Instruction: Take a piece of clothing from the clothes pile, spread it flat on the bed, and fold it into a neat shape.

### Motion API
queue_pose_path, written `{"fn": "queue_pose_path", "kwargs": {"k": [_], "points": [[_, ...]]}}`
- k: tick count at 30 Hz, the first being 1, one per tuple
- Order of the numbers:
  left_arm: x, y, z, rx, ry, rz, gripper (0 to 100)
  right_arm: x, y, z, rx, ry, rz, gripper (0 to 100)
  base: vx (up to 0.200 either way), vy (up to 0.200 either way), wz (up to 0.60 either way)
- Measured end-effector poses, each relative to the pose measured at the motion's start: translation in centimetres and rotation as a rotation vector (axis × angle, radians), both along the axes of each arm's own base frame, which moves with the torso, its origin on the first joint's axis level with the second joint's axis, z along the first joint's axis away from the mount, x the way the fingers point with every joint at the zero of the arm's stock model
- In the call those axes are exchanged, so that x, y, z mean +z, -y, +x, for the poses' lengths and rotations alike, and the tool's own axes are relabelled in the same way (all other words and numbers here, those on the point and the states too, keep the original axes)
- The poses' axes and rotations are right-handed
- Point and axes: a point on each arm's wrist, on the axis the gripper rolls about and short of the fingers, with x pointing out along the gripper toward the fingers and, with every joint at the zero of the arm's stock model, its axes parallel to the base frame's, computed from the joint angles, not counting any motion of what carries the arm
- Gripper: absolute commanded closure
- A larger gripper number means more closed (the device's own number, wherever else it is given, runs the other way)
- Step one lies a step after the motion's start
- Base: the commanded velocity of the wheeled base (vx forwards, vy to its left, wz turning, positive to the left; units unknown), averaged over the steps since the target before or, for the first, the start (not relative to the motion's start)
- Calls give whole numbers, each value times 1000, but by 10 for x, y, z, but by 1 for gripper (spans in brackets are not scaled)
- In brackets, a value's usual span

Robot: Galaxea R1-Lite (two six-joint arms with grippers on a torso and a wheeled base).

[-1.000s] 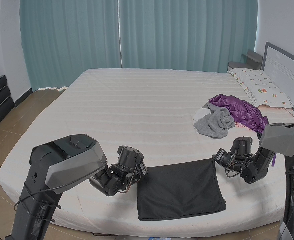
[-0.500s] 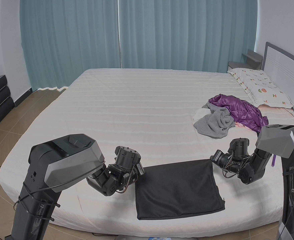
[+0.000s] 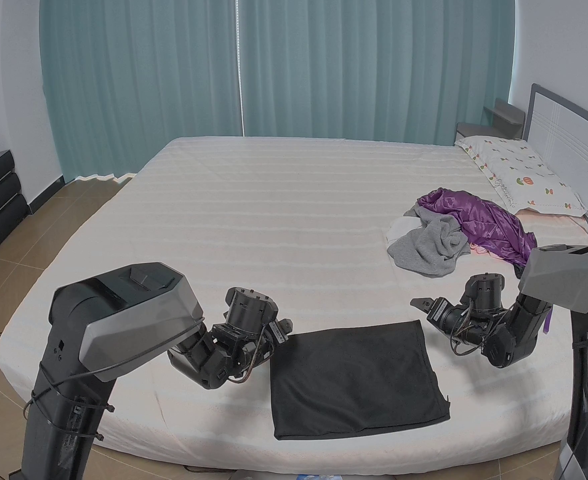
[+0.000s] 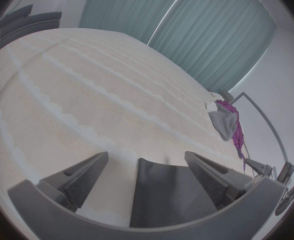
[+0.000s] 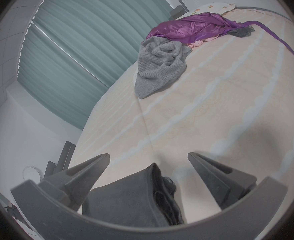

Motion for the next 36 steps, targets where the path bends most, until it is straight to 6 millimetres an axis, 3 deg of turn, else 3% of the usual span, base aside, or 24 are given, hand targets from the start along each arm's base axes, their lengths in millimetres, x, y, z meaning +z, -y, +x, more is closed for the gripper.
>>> {"fn": "queue_pose_path", "kwargs": {"k": [9, 22, 28, 36], "points": [[23, -35, -24, 56, -67, -103, 0, 22, 6, -41, 42, -37, 20, 0, 0, 0, 0], [43, -102, -76, 158, -148, -329, 0, 24, 17, -137, 276, -37, -38, 0, 0, 0, 0], [49, -116, -87, 175, -104, -369, 0, 10, 17, -160, 385, -104, -102, 0, 0, 0, 0], [49, -122, -89, 186, -108, -375, 0, -2, 10, -168, 441, -174, -100, 0, 0, 0, 0]]}}
